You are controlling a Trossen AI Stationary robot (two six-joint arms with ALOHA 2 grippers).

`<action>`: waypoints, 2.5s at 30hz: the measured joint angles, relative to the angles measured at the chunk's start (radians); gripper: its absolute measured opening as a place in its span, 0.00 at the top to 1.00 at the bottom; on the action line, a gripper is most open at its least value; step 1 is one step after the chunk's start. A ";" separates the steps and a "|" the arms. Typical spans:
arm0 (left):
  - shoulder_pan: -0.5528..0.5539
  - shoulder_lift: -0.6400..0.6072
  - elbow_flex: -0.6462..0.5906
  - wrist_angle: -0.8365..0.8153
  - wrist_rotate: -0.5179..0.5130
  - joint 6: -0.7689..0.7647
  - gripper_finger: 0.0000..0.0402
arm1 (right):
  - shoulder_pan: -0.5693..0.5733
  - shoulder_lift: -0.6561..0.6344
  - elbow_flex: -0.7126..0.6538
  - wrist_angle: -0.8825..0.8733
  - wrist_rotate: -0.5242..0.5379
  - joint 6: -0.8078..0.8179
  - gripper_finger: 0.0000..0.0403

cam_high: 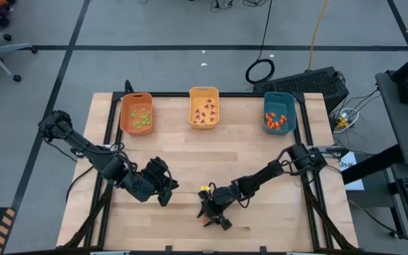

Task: Sort Halloween decoration
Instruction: Put the orange skeleton toy into the blue bin

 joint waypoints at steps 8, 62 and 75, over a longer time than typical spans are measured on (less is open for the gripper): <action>-0.001 0.000 0.000 -0.028 0.000 0.000 0.84 | -0.003 -0.007 0.003 -0.125 -0.006 0.005 0.55; 0.040 0.000 -0.019 0.044 -0.004 0.143 0.84 | 0.000 -0.673 -0.003 -0.671 0.097 0.310 0.94; 0.147 0.000 0.106 0.093 -0.019 0.501 0.84 | -0.001 -1.014 -0.003 -0.841 0.295 0.511 0.94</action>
